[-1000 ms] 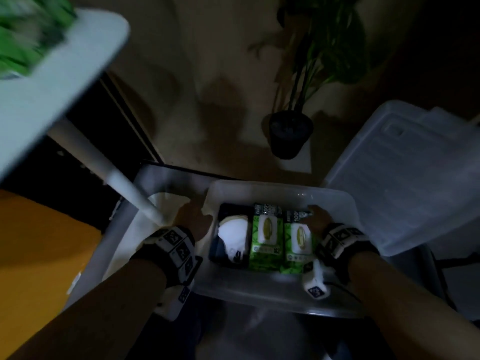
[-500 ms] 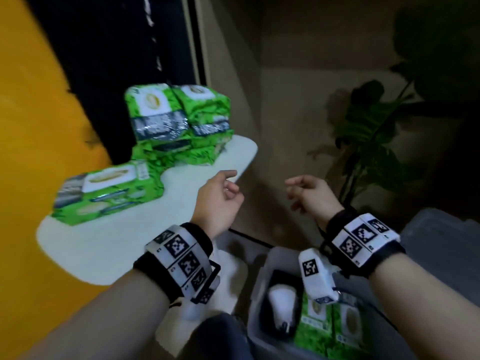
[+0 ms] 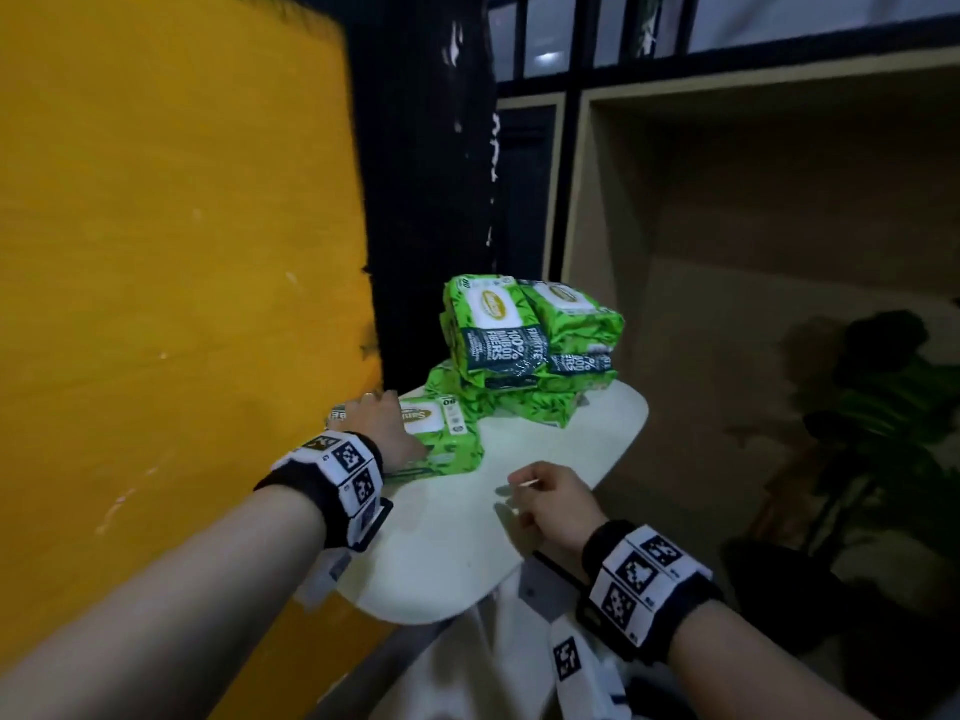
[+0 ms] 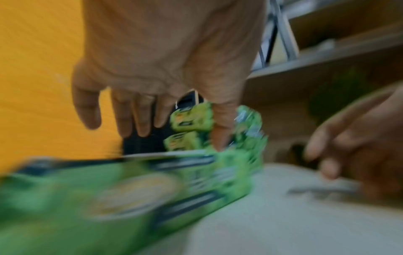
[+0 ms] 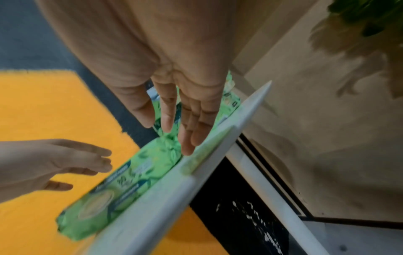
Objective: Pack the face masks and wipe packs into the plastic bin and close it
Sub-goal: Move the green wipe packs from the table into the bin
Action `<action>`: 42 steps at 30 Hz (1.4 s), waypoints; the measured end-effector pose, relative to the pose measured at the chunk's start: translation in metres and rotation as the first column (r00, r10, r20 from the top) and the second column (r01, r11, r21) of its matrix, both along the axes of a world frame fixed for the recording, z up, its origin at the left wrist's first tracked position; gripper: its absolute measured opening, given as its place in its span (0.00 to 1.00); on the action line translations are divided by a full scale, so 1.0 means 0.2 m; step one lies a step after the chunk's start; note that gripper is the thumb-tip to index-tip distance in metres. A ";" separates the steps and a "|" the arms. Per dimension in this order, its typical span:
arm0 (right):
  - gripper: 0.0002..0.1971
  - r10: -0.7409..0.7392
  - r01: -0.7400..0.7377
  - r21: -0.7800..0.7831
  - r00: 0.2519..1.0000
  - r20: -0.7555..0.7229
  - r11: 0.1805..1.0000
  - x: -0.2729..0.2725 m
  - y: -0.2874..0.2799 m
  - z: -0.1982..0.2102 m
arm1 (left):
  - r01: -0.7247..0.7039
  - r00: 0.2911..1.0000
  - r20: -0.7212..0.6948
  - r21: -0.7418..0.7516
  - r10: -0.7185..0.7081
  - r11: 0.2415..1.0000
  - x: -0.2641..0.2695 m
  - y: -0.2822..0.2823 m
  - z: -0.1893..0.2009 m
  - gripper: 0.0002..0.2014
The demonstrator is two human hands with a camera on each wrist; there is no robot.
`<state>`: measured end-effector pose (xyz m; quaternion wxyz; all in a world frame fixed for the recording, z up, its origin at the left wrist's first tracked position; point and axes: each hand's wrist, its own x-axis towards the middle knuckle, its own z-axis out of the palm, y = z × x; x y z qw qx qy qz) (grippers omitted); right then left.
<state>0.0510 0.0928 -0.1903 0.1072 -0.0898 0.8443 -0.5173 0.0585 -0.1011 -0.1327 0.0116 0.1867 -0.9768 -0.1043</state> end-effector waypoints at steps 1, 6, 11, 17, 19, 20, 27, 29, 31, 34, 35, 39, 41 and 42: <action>0.10 0.004 -0.004 0.020 1.000 -0.003 1.000 0.00 -0.02 -0.01 | 0.010 0.999 0.033 -0.046 -0.008 0.999 -0.01 -0.03 -0.01 0.41; 0.11 0.018 -0.015 0.084 0.999 -0.027 0.996 0.00 -0.11 -0.04 | 0.137 0.969 0.227 -0.151 -0.101 0.979 -0.10 -0.17 -0.05 0.54; 0.19 0.045 -0.045 0.081 0.999 0.004 0.996 -0.05 -0.18 -0.05 | 0.154 0.961 0.262 -0.242 -0.089 0.958 -0.11 -0.23 -0.03 0.57; 0.28 0.061 -0.054 0.126 0.997 -0.048 0.991 -0.04 -0.26 -0.04 | 0.156 0.955 0.286 -0.287 -0.071 0.945 -0.09 -0.20 -0.01 0.48; 0.29 0.086 -0.054 0.224 0.987 -0.133 0.973 -0.03 -0.27 -0.04 | 0.144 0.958 0.277 -0.254 -0.070 0.957 -0.08 -0.20 -0.02 0.51; 0.31 0.107 -0.056 0.292 0.981 -0.160 0.955 -0.03 -0.26 -0.05 | 0.147 0.956 0.279 -0.206 -0.085 0.967 -0.07 -0.19 -0.02 0.52; 0.57 0.414 -0.259 0.731 0.910 -0.035 0.631 0.06 -0.11 -0.13 | 0.149 0.942 0.296 0.042 -0.155 0.988 0.01 -0.17 -0.05 0.52; 0.67 0.439 -0.258 0.741 0.897 -0.056 0.620 0.08 -0.07 -0.16 | 0.172 0.939 0.301 0.006 -0.166 0.985 0.04 -0.15 -0.05 0.50; 0.68 0.440 -0.231 0.736 0.892 -0.100 0.636 0.08 -0.04 -0.19 | 0.189 0.940 0.288 -0.004 -0.180 0.982 0.06 -0.12 -0.06 0.48; 0.67 0.416 -0.221 0.695 0.901 -0.123 0.685 0.10 0.00 -0.20 | 0.190 0.949 0.254 0.008 -0.186 0.982 0.10 -0.07 -0.07 0.46; 0.63 0.387 -0.221 0.648 0.914 -0.124 0.729 0.11 0.02 -0.20 | 0.194 0.952 0.241 0.012 -0.191 0.981 0.11 -0.06 -0.07 0.46; 0.10 0.031 0.000 0.124 0.969 -0.247 0.992 0.12 0.16 -0.19 | 0.283 0.942 0.175 0.037 -0.285 0.958 0.17 0.05 -0.05 0.47; 0.05 -0.168 0.155 -0.156 0.983 -0.076 0.976 0.10 0.25 -0.18 | 0.373 0.918 0.144 0.009 -0.371 0.928 0.20 0.14 -0.03 0.52; 0.07 -0.196 0.203 -0.312 0.979 0.054 0.928 0.09 0.30 -0.18 | 0.424 0.899 0.134 -0.021 -0.418 0.905 0.21 0.20 -0.01 0.55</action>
